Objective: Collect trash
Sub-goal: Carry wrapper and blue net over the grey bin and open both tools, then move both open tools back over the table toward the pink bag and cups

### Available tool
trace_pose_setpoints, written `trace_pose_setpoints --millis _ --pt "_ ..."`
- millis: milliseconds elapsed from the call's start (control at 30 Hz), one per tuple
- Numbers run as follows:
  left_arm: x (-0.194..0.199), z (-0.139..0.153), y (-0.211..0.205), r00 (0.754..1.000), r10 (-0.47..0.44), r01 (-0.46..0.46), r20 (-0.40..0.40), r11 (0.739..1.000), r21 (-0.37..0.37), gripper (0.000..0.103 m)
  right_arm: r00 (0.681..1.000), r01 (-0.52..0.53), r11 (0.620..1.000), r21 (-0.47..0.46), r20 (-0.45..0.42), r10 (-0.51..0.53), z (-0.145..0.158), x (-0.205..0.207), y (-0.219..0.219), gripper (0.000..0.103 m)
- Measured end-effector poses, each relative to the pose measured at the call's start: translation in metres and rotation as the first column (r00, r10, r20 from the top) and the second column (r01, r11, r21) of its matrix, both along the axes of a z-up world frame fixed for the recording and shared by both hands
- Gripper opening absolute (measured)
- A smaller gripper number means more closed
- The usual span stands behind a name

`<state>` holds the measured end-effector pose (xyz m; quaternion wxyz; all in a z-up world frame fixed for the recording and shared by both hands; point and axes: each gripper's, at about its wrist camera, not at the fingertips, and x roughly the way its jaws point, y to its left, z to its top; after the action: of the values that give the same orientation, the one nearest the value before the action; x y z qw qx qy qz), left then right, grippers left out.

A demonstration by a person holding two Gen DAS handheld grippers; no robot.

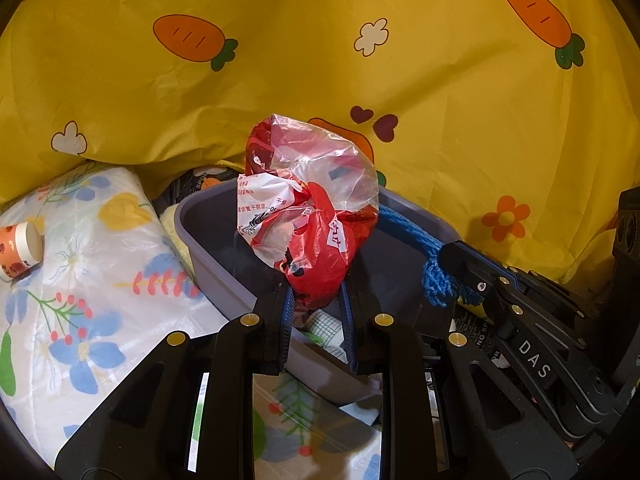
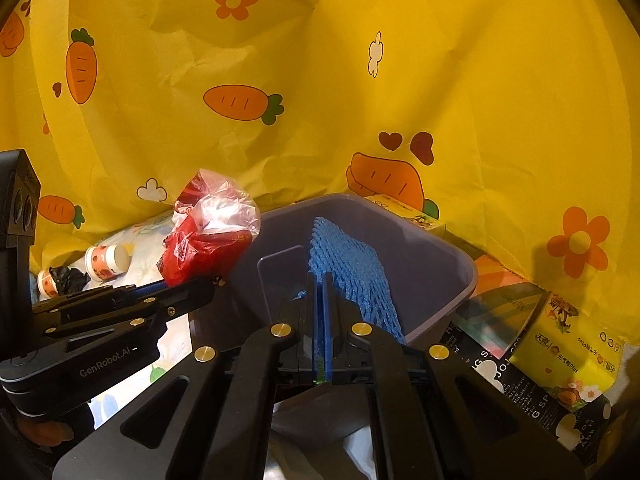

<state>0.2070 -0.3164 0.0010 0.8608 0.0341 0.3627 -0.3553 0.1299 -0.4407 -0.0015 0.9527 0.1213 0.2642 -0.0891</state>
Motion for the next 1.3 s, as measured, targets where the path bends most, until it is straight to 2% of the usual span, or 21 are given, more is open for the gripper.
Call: trace_pose_setpoints --millis 367,433,533,567,600,633,667,700,767,1067,1300 --pt "0.004 -0.005 -0.005 1.000 -0.013 0.012 -0.028 1.000 -0.024 0.021 1.000 0.000 1.000 0.015 -0.012 0.001 -0.003 0.004 -0.004 0.003" --pt "0.006 -0.006 -0.004 0.999 -0.015 0.014 -0.031 0.999 -0.033 0.024 1.000 -0.001 1.000 0.020 -0.014 0.002 -0.004 0.005 -0.004 0.003" --pt "0.007 -0.005 -0.001 0.999 -0.011 0.009 -0.030 0.999 -0.045 0.039 1.000 0.001 1.000 0.023 -0.016 0.000 -0.005 0.006 -0.006 0.004" --pt "0.008 -0.005 0.001 1.000 -0.001 -0.001 -0.025 0.999 -0.049 0.052 1.000 0.003 1.000 0.023 -0.018 -0.003 -0.006 0.006 -0.007 0.004" --pt "0.008 -0.004 0.005 1.000 0.013 -0.014 -0.020 0.998 -0.057 0.059 1.000 0.007 1.000 0.022 -0.021 -0.007 -0.006 0.007 -0.008 0.005" --pt "0.009 -0.003 0.009 1.000 0.027 -0.028 -0.016 0.997 -0.068 0.062 1.000 0.011 1.000 0.024 -0.025 -0.010 -0.007 0.008 -0.009 0.007" --pt "0.011 -0.002 0.013 0.999 0.042 -0.043 -0.015 0.996 -0.074 0.065 1.000 0.016 1.000 0.025 -0.027 -0.015 -0.008 0.009 -0.010 0.014" --pt "0.012 -0.001 0.017 0.998 0.062 -0.063 -0.014 0.995 -0.076 0.070 0.999 0.023 0.999 0.022 -0.028 -0.022 -0.009 0.009 -0.010 0.026" --pt "0.015 -0.001 0.025 0.995 0.098 -0.098 -0.009 0.992 -0.078 0.076 0.999 0.039 0.999 0.012 -0.027 -0.039 -0.011 0.010 -0.011 0.042" --pt "0.018 -0.003 0.043 0.992 0.126 -0.126 -0.015 0.989 -0.072 0.077 0.998 0.044 0.999 -0.001 -0.050 -0.044 -0.014 0.016 -0.007 0.043" --pt "0.013 -0.003 0.058 0.990 0.138 -0.138 -0.009 0.988 -0.071 0.077 0.998 0.048 0.999 -0.010 -0.042 -0.049 -0.010 0.012 0.001 0.055"
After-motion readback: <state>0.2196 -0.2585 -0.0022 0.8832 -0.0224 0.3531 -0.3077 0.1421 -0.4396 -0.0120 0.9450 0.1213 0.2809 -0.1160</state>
